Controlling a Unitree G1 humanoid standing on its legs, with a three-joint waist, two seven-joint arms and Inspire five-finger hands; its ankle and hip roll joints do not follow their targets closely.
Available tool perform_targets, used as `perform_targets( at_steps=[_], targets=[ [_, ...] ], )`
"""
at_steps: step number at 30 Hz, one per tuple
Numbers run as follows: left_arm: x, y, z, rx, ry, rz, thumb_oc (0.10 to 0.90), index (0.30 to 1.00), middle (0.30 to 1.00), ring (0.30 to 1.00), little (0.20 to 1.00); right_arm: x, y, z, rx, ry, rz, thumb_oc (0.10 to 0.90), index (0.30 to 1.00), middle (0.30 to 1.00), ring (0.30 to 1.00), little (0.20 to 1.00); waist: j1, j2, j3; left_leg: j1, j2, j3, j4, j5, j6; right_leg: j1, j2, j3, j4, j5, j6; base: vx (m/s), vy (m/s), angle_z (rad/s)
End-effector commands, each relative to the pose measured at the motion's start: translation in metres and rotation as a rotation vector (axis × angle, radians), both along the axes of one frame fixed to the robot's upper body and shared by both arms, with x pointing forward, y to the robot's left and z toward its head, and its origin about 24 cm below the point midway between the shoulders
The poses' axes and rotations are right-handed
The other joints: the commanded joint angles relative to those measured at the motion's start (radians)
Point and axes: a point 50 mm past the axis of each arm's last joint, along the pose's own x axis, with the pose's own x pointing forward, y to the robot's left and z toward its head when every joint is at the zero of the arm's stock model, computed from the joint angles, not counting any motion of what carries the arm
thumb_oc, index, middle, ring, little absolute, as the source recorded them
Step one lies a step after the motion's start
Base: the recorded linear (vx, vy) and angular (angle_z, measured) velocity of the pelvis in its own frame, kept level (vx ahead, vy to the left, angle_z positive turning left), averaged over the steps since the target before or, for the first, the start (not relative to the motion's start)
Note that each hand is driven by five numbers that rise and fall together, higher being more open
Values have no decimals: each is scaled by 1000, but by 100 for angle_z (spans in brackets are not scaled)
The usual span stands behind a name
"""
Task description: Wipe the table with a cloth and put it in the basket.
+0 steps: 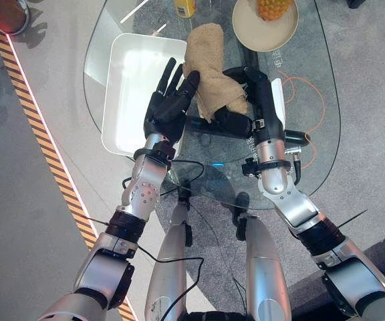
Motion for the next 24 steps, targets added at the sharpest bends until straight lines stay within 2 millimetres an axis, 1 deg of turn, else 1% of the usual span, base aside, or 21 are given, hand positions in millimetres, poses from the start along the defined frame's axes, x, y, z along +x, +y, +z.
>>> perform_targets(
  at_steps=[1,13,24],
  targets=[
    [-16,-13,86,-26,-400,-80,800,900,900,900,900,-40,39,88,74,-417,253,100,300,300,300,200,8,-47,-27,42,-60,59,96,-164,27,78,42,19,-266,143,37,0,0,0],
    [-19,-22,89,55,-437,-179,800,900,900,900,900,-38,38,87,24,-402,245,100,300,300,300,200,5,-47,-27,38,-61,60,99,-166,29,73,42,21,-267,145,37,0,0,0],
    [-17,-21,89,47,-427,-161,800,900,900,900,900,-39,45,87,-26,-407,281,100,300,300,300,200,8,-46,-27,33,-63,57,101,-167,29,68,43,20,-266,145,39,0,0,0]
  ],
)
